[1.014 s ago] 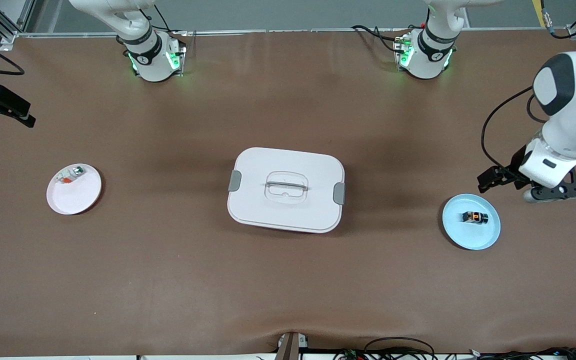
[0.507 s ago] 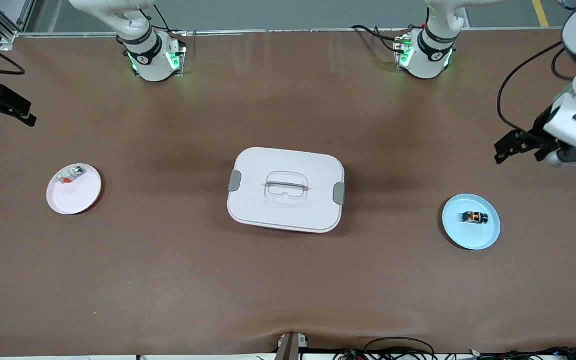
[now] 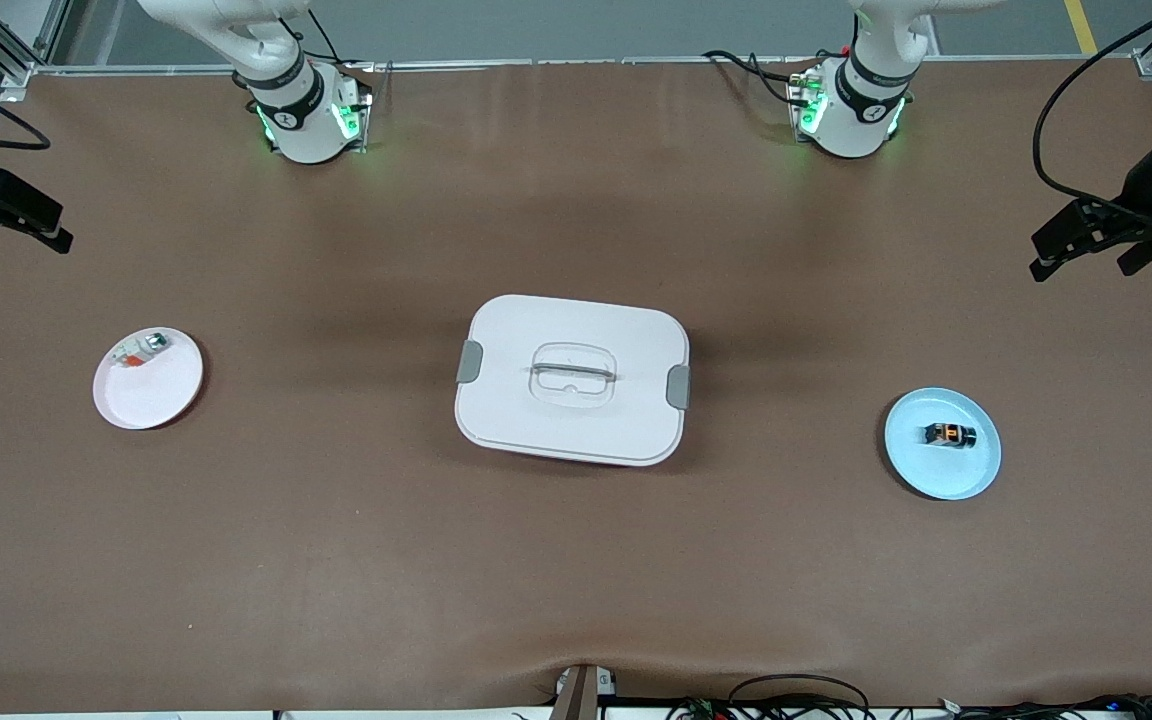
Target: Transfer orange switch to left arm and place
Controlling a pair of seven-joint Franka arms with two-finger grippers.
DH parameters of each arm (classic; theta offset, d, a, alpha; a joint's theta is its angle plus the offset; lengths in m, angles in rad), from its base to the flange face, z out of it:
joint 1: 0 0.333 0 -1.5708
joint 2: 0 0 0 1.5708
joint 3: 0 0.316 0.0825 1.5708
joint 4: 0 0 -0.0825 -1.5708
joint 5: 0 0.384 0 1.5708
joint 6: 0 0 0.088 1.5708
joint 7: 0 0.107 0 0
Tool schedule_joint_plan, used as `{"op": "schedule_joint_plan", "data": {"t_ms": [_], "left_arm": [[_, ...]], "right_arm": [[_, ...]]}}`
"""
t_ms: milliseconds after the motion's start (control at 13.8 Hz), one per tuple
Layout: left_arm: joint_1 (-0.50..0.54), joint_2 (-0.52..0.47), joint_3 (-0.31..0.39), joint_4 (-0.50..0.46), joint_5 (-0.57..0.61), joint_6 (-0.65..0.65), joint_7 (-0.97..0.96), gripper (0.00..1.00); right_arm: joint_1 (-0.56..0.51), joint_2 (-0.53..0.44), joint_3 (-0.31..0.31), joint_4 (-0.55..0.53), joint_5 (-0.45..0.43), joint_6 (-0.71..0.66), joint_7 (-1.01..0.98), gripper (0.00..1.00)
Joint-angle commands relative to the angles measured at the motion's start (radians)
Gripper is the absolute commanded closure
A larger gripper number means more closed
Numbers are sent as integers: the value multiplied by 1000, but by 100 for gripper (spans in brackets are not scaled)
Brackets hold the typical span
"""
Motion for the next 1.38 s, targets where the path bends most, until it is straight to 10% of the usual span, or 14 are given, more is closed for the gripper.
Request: {"op": "schedule_joint_plan", "data": {"t_ms": [0, 1303], "left_arm": [[-4, 14, -7, 55, -1, -27, 14, 0], [-8, 52, -7, 84, -1, -120, 1, 0]], "right_arm": [[9, -20, -1, -17, -19, 1, 11, 0], [30, -20, 0, -15, -21, 9, 10, 0]]}}
